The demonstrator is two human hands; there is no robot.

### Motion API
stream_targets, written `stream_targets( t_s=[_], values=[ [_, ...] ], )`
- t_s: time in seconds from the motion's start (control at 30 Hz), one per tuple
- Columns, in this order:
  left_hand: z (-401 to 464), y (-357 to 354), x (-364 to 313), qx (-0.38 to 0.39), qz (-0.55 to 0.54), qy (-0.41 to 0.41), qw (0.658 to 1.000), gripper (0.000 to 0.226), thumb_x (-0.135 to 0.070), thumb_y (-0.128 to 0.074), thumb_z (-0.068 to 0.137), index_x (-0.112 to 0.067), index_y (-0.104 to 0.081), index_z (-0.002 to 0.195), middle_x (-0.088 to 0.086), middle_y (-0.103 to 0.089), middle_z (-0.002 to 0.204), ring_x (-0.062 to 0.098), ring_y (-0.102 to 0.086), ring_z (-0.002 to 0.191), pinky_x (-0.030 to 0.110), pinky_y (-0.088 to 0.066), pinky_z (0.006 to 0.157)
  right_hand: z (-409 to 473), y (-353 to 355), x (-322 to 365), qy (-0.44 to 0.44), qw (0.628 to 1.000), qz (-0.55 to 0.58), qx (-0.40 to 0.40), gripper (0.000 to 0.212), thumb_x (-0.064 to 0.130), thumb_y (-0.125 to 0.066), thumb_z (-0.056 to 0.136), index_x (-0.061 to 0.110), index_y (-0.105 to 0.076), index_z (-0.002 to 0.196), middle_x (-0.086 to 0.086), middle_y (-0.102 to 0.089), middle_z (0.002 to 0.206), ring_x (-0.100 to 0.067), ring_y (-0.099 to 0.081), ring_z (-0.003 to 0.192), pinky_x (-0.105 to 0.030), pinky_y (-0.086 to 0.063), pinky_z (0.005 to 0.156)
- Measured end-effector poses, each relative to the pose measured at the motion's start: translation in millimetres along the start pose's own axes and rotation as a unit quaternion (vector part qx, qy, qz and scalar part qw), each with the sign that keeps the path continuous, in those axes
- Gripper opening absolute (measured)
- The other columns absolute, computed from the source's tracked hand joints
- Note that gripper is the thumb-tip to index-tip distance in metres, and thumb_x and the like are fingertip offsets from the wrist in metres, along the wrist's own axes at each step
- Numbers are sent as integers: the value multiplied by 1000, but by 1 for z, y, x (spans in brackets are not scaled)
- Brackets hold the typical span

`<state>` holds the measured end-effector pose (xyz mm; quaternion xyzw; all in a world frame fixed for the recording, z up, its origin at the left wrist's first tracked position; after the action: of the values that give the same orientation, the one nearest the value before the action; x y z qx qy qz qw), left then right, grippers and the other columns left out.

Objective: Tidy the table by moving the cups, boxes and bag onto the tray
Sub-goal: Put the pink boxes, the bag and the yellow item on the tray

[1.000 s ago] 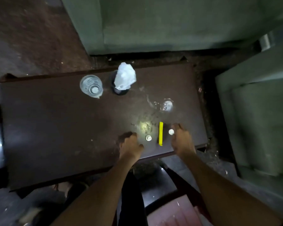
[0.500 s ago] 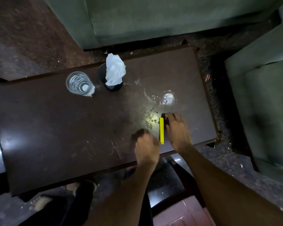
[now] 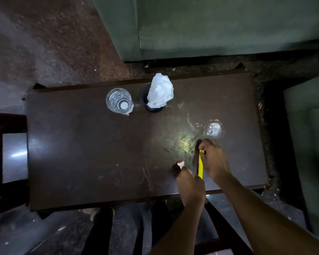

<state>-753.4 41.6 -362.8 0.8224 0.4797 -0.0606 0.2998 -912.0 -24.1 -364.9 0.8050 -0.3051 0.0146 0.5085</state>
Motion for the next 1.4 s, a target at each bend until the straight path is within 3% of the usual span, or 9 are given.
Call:
stream_targets(
  t_s=[0.33,0.47,0.6,0.67,0.73,0.9,1.03,1.17,1.4],
  values=[
    [0,4,2,15,-20,-11,1000,22,4,-52,76,-12,-67,77,5,-58,74,29,-52,74,33,-35,63,5,10,-8,-67,997,12,-35,13,8,-63,91,15,-69,82,-10,-70,88,-32,-68,82,-33,-50,70],
    [-5,36,-4,-20,-43,-24,999,19,4,-53,78,-8,-68,79,17,-52,76,43,-57,86,38,-44,75,-4,32,18,-57,995,13,-75,11,6,-67,88,14,-70,82,-12,-71,85,-37,-68,80,-39,-53,69],
    [3,97,0,-57,-115,-19,992,25,1,-56,78,-13,-77,83,10,-64,71,29,-64,75,36,-43,63,-10,28,79,-33,997,12,-69,9,4,-67,89,11,-72,84,-14,-72,87,-39,-69,85,-39,-51,70],
    [9,138,6,-73,-177,-21,981,25,0,-60,63,-13,-77,76,0,-64,62,9,-59,58,24,-41,55,-15,13,119,-23,998,11,-54,7,6,-68,90,10,-72,87,-15,-73,90,-39,-69,88,-40,-51,73],
    [18,182,16,-94,-205,-26,974,30,2,-59,61,-14,-79,78,1,-68,66,10,-58,60,16,-37,57,-22,-6,169,-6,998,32,-48,6,6,-70,89,11,-73,88,-15,-73,90,-38,-70,88,-39,-51,72],
    [40,307,72,-184,-243,-42,952,27,-1,-65,75,-21,-81,83,1,-75,78,13,-67,74,32,-52,69,-42,-59,315,71,992,103,-20,9,4,-70,87,11,-74,90,-11,-76,87,-34,-73,86,-42,-56,80],
    [35,425,129,-323,-247,-67,911,28,-2,-65,81,-25,-76,90,-2,-74,85,12,-63,80,24,-42,71,-73,-98,461,185,974,131,20,11,3,-70,85,12,-74,90,-9,-71,91,-27,-71,84,-41,-56,82],
    [28,533,181,-433,-258,-75,861,33,0,-67,84,-22,-79,106,0,-76,101,25,-69,98,35,-49,88,-115,-127,601,301,942,142,38,10,1,-72,82,9,-74,87,-11,-68,88,-29,-70,80,-40,-55,79],
    [19,678,239,-543,-270,-101,788,28,-9,-60,81,-18,-76,101,1,-74,98,25,-67,95,43,-55,85,-177,-171,760,413,902,117,55,13,8,-71,83,4,-70,95,-15,-70,97,-35,-67,95,-50,-53,88]
  ],
)
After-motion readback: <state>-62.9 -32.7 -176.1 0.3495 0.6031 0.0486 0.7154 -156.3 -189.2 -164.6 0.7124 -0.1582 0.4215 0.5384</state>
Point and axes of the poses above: each hand's wrist, its own z-axis towards the middle knuckle, its own y-axis out of the back of the hand, x = y × z, the point moved 10 cm from there along z, towards the middle knuckle
